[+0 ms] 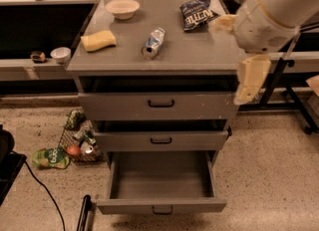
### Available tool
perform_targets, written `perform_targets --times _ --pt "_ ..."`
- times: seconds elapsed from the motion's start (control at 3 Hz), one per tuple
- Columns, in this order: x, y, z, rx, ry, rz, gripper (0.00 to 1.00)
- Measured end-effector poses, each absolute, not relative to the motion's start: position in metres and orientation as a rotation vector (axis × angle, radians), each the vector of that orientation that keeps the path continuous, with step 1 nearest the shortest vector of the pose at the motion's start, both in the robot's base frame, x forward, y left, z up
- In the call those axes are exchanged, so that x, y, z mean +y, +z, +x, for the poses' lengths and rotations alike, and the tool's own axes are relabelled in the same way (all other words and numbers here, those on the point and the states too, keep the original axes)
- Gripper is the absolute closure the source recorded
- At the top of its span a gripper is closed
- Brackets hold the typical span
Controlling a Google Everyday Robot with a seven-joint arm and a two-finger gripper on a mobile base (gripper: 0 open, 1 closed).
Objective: Place redbull can into bottom drawer
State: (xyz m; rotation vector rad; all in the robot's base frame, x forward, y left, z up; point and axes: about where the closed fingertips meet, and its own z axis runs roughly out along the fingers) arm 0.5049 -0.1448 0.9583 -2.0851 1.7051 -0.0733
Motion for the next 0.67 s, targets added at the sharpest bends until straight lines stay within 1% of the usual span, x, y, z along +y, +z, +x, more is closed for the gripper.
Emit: perform_targets --times 0.33,0.67 --pt "-0.1071 0.9516 0.5298 1.449 -0.146 -2.247 0.00" --pt "-0.1055 0.9517 0.5303 1.408 -0.162 -2.275 0.00"
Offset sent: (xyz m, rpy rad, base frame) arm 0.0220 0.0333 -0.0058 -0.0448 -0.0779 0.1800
